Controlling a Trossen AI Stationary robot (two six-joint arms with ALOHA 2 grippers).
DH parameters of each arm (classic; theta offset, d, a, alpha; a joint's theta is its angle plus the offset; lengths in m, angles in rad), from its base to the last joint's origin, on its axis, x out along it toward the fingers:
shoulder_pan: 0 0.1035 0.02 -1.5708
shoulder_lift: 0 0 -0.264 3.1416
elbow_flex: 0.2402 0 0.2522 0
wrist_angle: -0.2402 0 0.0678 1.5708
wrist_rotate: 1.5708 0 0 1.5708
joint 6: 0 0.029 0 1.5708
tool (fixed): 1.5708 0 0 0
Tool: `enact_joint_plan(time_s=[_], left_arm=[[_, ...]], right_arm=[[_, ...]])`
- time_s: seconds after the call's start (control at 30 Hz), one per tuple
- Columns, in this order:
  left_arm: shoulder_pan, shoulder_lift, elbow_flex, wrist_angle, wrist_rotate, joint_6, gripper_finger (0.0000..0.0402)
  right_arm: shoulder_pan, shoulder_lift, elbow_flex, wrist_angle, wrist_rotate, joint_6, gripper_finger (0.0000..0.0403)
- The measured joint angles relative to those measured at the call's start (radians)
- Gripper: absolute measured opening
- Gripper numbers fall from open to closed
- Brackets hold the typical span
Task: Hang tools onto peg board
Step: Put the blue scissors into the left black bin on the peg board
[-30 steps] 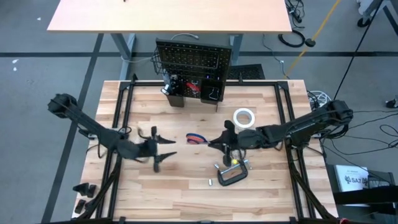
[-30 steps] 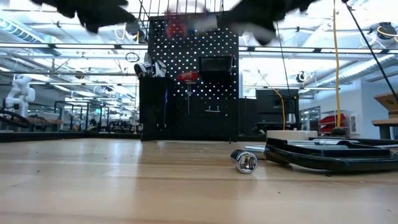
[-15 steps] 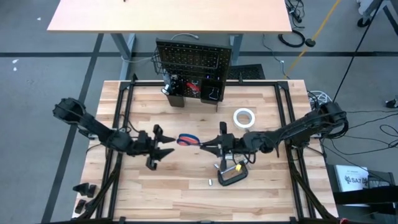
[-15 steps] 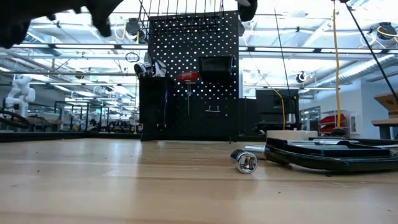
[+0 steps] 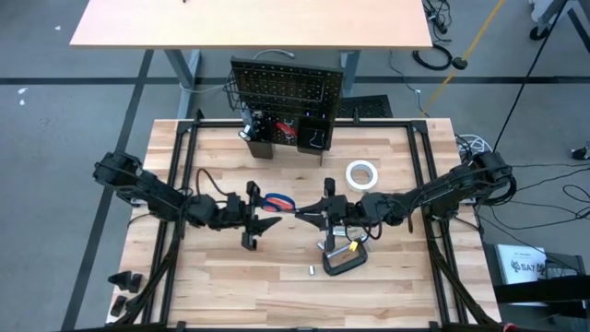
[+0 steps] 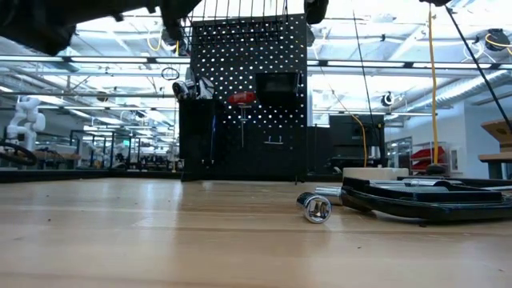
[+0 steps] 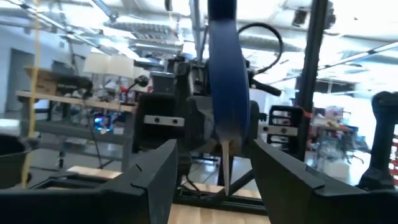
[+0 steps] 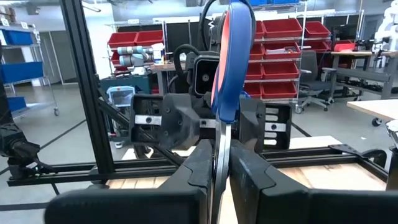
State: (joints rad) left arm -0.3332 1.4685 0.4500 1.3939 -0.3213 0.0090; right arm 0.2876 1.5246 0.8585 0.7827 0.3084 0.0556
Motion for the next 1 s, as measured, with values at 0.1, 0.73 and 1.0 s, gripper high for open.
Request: enact_joint_plan(time_s=[0.1,0.73,1.0], left_arm=[[0.021,0.029,0.036,0.003,0.045,0.000,0.0200],[0.077,0.063,0.145,-0.049,0.087,0.058,0.0136],[0.075,0.063,0.145,-0.050,0.115,0.103,0.0021]], right_arm=[[0.000,0.008,0.000,0.011,0.005,0.002,0.0023],[-0.001,0.060,0.000,0.079,0.003,0.004,0.0023],[-0.008,0.060,0.000,0.073,0.008,0.000,0.0046]])
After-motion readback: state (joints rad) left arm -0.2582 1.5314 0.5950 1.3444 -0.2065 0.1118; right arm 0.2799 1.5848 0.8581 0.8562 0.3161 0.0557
